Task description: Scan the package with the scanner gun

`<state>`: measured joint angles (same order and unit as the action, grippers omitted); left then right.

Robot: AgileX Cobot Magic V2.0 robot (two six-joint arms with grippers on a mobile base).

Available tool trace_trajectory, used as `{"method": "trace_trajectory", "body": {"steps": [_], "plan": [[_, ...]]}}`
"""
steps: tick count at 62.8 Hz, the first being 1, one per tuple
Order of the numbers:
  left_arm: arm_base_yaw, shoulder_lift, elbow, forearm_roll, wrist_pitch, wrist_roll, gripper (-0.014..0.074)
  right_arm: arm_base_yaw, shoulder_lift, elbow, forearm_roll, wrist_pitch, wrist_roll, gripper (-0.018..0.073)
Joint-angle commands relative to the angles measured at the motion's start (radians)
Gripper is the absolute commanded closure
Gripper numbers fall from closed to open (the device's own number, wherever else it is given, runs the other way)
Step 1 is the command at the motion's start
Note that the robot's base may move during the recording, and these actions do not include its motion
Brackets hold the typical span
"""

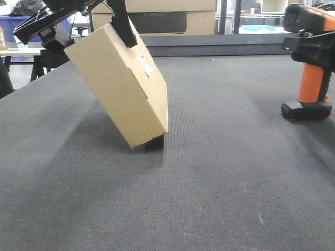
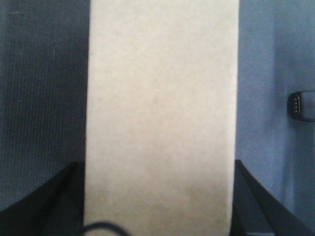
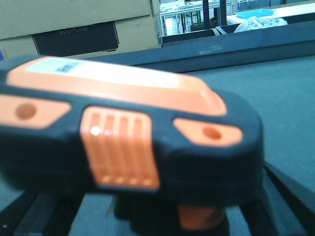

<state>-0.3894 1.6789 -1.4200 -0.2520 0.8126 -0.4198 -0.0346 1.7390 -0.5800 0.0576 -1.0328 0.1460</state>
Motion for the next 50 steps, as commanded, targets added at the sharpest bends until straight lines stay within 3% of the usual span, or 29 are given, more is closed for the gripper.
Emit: {"method": "trace_trajectory", "body": {"steps": [1,8,32,42,50], "plan": [[-0.006,-0.002,-0.003,-0.007,-0.008,-0.001,0.0708,-0.005,-0.027,0.037,-0.003,-0.021,0.003,0.0038],[-0.004,-0.006,-0.023,0.044,-0.002,-0.001,0.0708,-0.005,-0.056,0.093,-0.003,-0.034,0.003,0.0039],[0.063,-0.015,-0.130,0.423,0.167,-0.002,0.0708,-0.005,-0.264,0.322,0.000,-0.053,0.003,0.0062],[0.116,0.008,-0.128,0.469,0.234,-0.002,0.0708,-0.005,-0.363,0.401,0.000,-0.005,0.003,0.0208],[0.158,0.008,-0.128,0.480,0.254,-0.002,0.0708,-0.005,-0.432,0.431,0.000,0.032,0.003,0.0384]]}}
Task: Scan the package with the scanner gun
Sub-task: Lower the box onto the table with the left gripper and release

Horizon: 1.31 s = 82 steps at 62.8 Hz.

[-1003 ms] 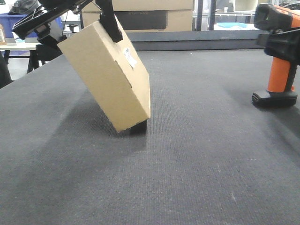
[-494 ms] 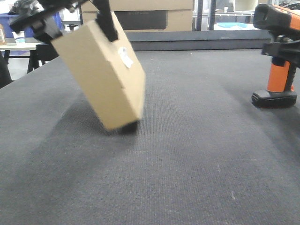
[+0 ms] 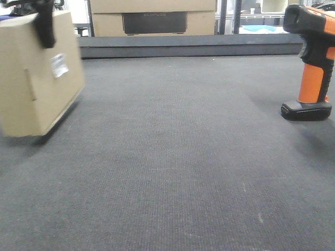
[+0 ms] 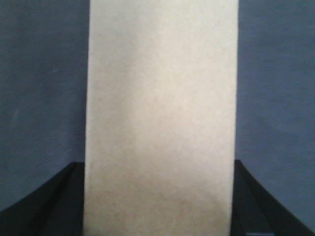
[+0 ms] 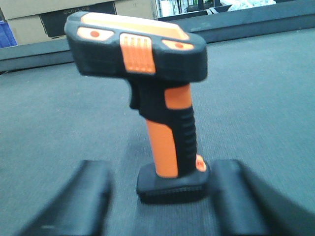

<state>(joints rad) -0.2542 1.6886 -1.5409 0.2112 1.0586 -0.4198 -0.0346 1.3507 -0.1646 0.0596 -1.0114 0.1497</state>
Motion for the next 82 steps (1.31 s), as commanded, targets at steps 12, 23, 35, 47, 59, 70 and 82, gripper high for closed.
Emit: {"method": "trace_trajectory", "body": {"steps": [12,23,35,47,59,70,82], "plan": [[0.039,0.006,-0.006,0.023,0.026,0.055,0.0708,-0.005,-0.109,0.016,-0.002,0.098,0.000,0.0705],[0.039,0.006,-0.004,0.018,0.020,0.055,0.0708,-0.005,-0.109,0.016,-0.004,0.112,0.000,0.0728],[0.039,0.008,-0.004,-0.054,-0.001,0.055,0.0708,-0.005,-0.109,0.016,-0.004,0.146,0.000,0.0728],[0.039,0.008,-0.004,-0.073,-0.035,0.055,0.0697,-0.005,-0.109,0.016,-0.004,0.146,0.000,0.0728],[0.039,0.015,-0.004,-0.067,-0.044,0.055,0.0481,-0.005,-0.109,0.016,-0.004,0.146,0.000,0.0728],[0.039,0.040,-0.004,-0.067,-0.044,0.055,0.0227,-0.005,-0.109,0.016,-0.004,0.146,0.000,0.0728],[0.039,0.042,-0.009,-0.048,-0.044,0.055,0.0004,-0.005,-0.109,0.016,-0.004,0.146,0.000,0.0728]]}}
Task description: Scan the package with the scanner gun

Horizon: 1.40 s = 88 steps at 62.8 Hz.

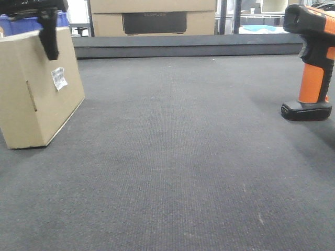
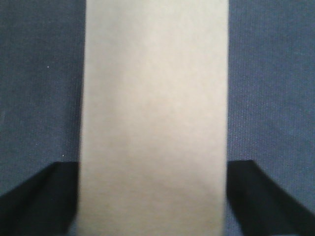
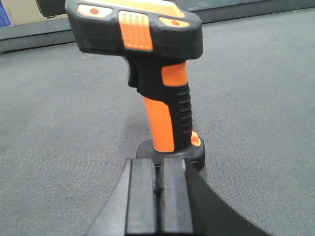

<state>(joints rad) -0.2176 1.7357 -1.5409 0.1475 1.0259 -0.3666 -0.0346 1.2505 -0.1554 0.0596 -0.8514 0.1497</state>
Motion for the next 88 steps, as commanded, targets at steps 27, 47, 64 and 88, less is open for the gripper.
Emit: {"method": "trace_trajectory", "body": {"steps": [27,47,64,88], "plan": [[0.002,-0.145,-0.009,0.060,0.056,0.001,0.0046,-0.005,-0.009,0.007,-0.004,0.011,0.000,0.0728],[0.002,-0.386,0.145,0.068,-0.090,-0.001,0.0229,-0.005,-0.033,0.007,-0.079,0.015,0.000,0.0728],[0.002,-0.569,0.486,0.114,-0.351,-0.003,0.0710,-0.005,-0.200,0.007,-0.163,0.061,0.000,0.0728],[0.042,-0.783,0.891,0.082,-0.835,-0.019,0.0707,-0.005,-0.618,0.007,-0.123,0.556,0.000,0.0728]]}}
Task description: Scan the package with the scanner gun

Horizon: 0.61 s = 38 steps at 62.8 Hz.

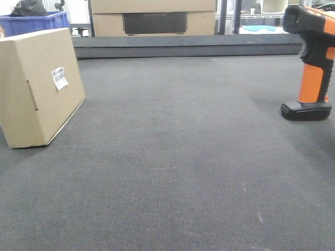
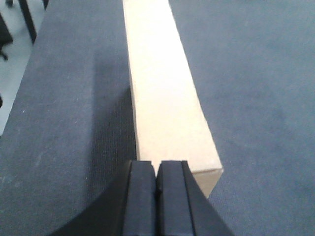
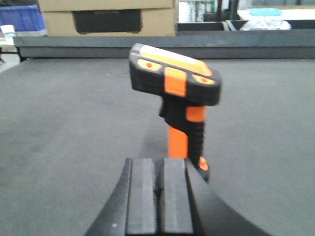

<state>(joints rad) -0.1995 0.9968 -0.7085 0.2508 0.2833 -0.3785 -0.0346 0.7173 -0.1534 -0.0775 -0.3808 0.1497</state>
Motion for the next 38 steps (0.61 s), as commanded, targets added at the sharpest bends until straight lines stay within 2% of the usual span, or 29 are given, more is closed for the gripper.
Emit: {"method": "trace_trajectory", "body": {"steps": [1,11,17,27,38], "plan": [[0.034,-0.056,0.078,-0.024,-0.103,-0.007,0.0707,-0.005,-0.109,0.004,0.014,0.109,0.000,0.0728],[0.143,-0.196,0.224,-0.039,-0.163,-0.007,0.0707,-0.005,-0.293,0.004,0.084,0.307,0.000,0.0728],[0.192,-0.306,0.294,-0.066,-0.168,-0.007,0.0707,-0.005,-0.378,0.004,0.089,0.390,0.000,0.0728],[0.206,-0.519,0.388,-0.064,-0.164,-0.007,0.0707,-0.005,-0.487,0.004,0.089,0.442,0.000,0.0728],[0.206,-0.747,0.412,-0.043,-0.040,-0.007,0.0707,-0.005,-0.533,0.004,0.089,0.463,0.000,0.0728]]}}
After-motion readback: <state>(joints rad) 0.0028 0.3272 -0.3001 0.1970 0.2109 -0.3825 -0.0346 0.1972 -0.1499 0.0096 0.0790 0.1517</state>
